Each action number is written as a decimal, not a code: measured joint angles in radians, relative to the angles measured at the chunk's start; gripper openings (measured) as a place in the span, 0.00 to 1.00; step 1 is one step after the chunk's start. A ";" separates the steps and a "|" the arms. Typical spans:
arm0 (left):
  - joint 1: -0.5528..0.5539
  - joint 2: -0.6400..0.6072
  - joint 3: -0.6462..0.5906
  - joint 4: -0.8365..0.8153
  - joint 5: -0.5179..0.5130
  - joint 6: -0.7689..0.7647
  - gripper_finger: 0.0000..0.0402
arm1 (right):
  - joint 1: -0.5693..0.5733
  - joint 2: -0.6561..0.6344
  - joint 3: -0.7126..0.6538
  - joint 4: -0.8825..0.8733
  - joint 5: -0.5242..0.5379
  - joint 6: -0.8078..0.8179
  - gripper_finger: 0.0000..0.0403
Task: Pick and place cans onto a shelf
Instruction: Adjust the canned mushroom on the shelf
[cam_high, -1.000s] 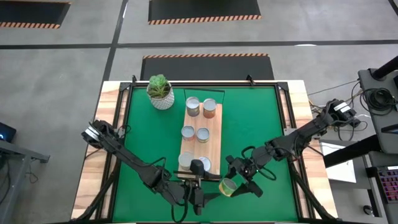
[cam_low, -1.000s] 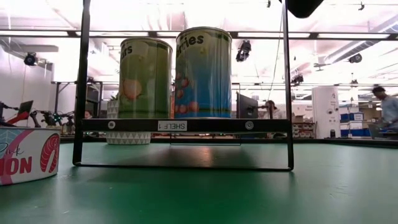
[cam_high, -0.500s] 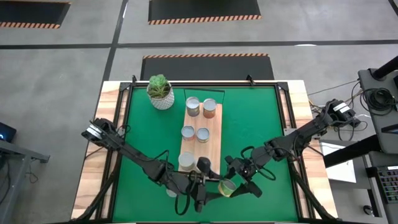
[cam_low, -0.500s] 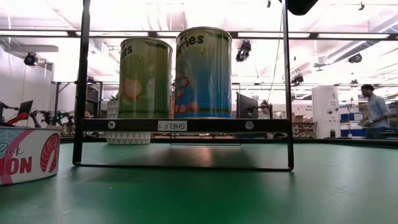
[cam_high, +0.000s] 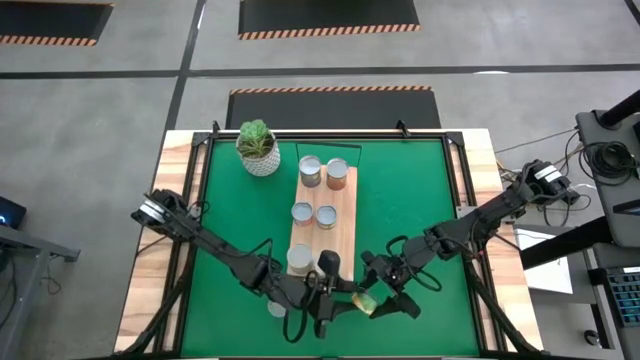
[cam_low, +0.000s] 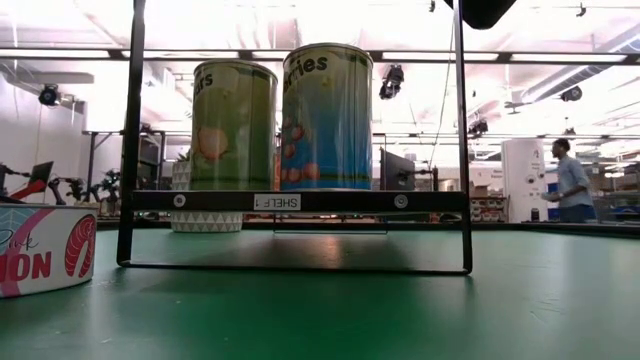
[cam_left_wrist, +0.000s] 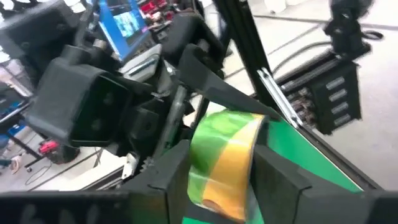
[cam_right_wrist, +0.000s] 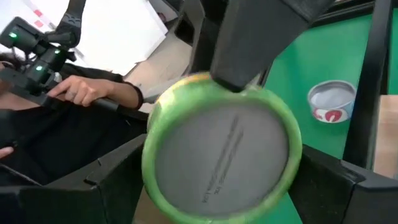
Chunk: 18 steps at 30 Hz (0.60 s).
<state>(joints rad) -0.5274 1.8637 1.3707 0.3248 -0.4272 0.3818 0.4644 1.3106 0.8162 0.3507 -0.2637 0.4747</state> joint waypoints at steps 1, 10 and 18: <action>0.000 -0.001 0.002 0.004 -0.003 -0.011 0.32 | 0.000 -0.001 0.000 0.001 0.004 -0.004 0.80; 0.000 -0.002 0.002 0.008 -0.047 -0.116 0.20 | -0.008 -0.089 0.000 -0.032 0.015 -0.023 0.83; -0.034 -0.028 0.001 -0.118 -0.246 -0.171 0.01 | 0.041 -0.255 -0.007 -0.442 0.267 -0.057 0.81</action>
<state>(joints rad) -0.5616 1.8355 1.3712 0.2071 -0.6731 0.2111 0.5058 1.0556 0.8093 -0.0910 0.0036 0.4179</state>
